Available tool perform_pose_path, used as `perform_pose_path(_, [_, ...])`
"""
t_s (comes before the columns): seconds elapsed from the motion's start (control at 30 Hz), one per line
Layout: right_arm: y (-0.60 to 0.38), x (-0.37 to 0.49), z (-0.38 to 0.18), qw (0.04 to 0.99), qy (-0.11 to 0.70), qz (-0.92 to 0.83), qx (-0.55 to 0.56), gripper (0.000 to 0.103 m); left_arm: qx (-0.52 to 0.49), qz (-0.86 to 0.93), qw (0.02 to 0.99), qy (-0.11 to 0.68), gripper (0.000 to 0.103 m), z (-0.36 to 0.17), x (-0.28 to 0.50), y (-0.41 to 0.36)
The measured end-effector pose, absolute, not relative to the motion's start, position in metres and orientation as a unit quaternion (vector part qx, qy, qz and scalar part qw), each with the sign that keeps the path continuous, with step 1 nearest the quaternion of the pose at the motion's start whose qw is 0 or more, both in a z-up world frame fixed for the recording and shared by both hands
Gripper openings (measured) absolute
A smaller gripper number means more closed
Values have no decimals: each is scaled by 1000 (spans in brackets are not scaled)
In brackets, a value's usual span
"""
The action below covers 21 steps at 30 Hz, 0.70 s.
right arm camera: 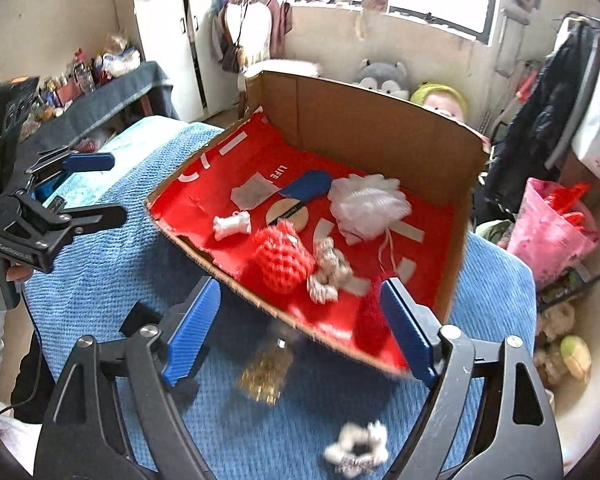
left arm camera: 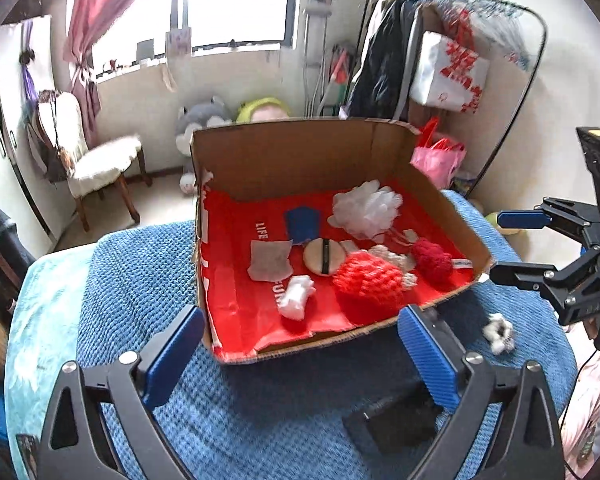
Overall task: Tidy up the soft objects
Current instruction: 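Withdraw both tools from the box toward the remaining items on the blanket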
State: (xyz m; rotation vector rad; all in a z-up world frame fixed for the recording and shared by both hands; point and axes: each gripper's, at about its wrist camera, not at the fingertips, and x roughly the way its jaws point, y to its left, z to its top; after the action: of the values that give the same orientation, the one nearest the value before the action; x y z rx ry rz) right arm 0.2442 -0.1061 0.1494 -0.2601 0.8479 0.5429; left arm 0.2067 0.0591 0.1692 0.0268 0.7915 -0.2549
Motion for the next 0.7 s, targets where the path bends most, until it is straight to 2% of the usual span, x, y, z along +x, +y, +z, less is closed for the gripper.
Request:
perform_pose_path(0.37, [-140, 145, 137, 904, 352, 222, -101, 90, -29, -114, 941, 317, 103, 159, 112, 63])
perform_pose_path(0.7, [-151, 74, 94, 930, 318, 170, -72, 90, -36, -113, 943, 310, 103, 108, 57, 31])
